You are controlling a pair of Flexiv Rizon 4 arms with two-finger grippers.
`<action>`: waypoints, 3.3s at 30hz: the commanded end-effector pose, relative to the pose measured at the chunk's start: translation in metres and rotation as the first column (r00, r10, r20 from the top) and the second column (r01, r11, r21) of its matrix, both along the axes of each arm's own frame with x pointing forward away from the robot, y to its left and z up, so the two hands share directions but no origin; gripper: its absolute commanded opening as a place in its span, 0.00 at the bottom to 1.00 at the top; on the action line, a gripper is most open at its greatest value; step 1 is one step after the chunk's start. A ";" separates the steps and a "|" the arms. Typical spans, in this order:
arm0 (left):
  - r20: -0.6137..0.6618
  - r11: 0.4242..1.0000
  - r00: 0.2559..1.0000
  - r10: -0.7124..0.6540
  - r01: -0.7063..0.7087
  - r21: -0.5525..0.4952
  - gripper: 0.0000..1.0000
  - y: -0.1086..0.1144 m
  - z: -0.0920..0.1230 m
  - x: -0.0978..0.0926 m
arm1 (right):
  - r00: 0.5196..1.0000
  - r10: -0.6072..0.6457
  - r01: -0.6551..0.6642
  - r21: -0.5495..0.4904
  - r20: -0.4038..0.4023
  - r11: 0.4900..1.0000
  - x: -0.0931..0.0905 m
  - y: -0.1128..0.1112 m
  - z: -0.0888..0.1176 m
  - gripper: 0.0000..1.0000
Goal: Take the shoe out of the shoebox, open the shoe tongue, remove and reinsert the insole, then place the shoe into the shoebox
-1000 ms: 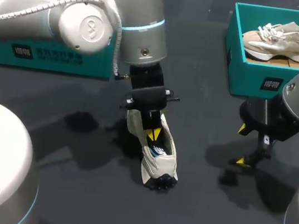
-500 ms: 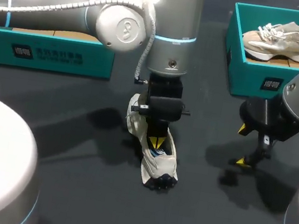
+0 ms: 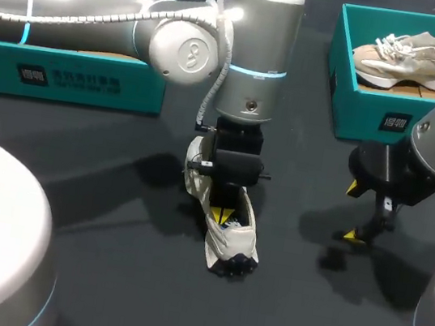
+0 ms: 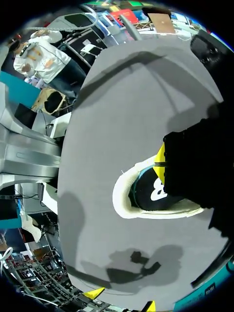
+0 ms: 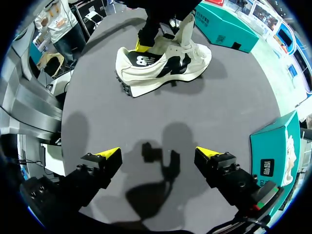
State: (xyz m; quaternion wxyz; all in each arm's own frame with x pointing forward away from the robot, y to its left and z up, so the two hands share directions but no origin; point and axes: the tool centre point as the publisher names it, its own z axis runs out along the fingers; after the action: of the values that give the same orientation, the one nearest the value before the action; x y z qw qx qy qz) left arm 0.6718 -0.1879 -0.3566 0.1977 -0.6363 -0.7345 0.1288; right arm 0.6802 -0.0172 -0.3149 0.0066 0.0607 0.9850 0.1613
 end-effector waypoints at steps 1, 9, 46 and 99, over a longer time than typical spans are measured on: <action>-0.003 1.000 1.000 0.009 -0.009 -0.004 0.00 -0.005 -0.011 0.001 | 1.000 -0.001 0.001 -0.003 0.001 1.000 -0.001 0.000 0.000 1.00; 0.012 0.999 1.000 -0.016 0.017 -0.034 0.00 -0.007 -0.005 -0.008 | 1.000 -0.001 0.001 -0.003 0.001 1.000 -0.001 0.000 0.000 1.00; 0.099 0.997 0.992 0.075 -0.073 -0.031 0.00 -0.034 -0.059 -0.012 | 1.000 -0.001 0.001 -0.003 0.001 1.000 -0.001 0.000 0.000 1.00; 0.485 0.967 0.837 0.253 -0.236 -0.098 0.00 -0.024 -0.003 0.031 | 1.000 -0.001 0.001 -0.003 0.001 1.000 -0.001 0.000 0.000 1.00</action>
State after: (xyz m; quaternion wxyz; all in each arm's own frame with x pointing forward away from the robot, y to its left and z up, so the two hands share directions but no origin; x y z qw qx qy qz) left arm 0.7023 -0.2069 -0.3579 -0.0255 -0.5538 -0.8322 0.0091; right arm 0.6803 -0.0173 -0.3145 0.0063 0.0605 0.9850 0.1612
